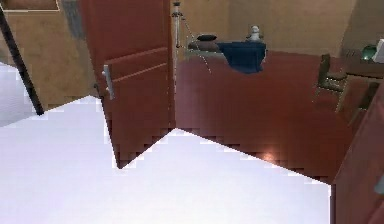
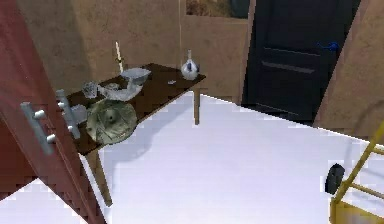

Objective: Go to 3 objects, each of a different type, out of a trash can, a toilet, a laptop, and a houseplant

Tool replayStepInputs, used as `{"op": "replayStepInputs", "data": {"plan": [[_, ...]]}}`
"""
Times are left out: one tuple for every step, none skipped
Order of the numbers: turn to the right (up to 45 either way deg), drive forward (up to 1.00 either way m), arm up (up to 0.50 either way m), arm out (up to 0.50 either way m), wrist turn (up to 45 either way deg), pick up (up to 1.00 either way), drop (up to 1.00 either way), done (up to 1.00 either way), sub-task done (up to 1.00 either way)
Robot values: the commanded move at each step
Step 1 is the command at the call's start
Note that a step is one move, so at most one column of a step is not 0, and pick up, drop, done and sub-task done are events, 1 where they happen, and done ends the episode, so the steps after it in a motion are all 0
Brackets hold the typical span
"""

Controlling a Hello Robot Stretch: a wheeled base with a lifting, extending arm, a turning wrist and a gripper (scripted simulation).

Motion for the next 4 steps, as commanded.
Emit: {"op": "replayStepInputs", "data": {"plan": [[-18.0, 0.0, 0.0, 0.0, 0.0, 0.0, 0.0, 0.0, 0.0], [0.0, 0.5, 0.0, 0.0, 0.0, 0.0, 0.0, 0.0, 0.0], [-36.0, 0.0, 0.0, 0.0, 0.0, 0.0, 0.0, 0.0, 0.0], [0.0, 1.0, 0.0, 0.0, 0.0, 0.0, 0.0, 0.0, 0.0]]}}
